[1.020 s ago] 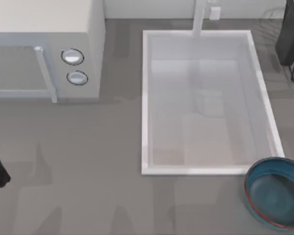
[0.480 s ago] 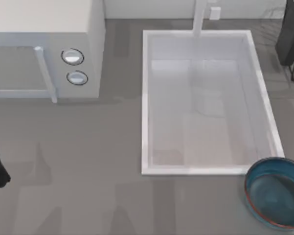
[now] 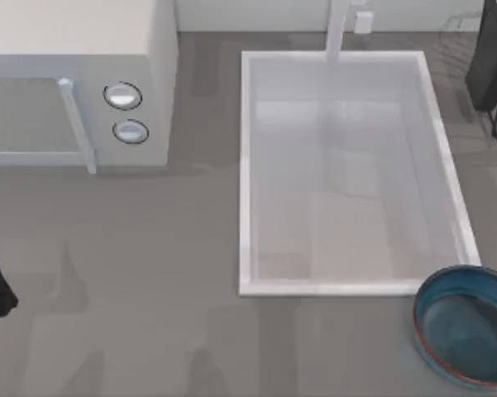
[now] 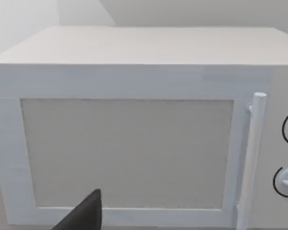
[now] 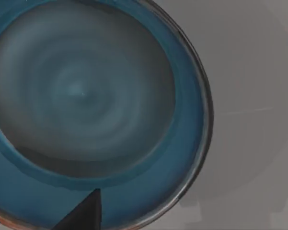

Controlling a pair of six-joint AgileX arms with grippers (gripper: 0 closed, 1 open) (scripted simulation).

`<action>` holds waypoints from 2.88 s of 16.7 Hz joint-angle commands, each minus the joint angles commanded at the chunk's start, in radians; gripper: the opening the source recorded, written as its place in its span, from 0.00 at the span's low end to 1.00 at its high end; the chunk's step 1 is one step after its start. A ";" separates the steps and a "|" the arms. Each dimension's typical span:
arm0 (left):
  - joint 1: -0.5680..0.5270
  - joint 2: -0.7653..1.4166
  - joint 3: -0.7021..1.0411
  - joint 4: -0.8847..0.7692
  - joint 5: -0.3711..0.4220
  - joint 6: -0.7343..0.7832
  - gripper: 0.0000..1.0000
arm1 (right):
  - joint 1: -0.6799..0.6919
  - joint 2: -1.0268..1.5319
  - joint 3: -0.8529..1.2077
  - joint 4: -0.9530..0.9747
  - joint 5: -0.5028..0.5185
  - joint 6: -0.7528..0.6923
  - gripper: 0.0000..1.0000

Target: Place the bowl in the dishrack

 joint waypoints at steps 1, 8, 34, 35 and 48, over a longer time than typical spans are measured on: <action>0.000 0.000 0.000 0.000 0.000 0.000 1.00 | 0.001 0.011 -0.024 0.034 0.000 0.000 1.00; 0.000 0.000 0.000 0.000 0.000 0.000 1.00 | 0.006 0.121 -0.237 0.368 0.000 0.007 1.00; 0.000 0.000 0.000 0.000 0.000 0.000 1.00 | 0.007 0.133 -0.259 0.396 0.000 0.008 0.00; 0.000 0.000 0.000 0.000 0.000 0.000 1.00 | 0.007 0.132 -0.258 0.396 0.001 0.009 0.00; 0.000 0.000 0.000 0.000 0.000 0.000 1.00 | -0.002 0.063 0.310 -0.284 0.001 0.002 0.00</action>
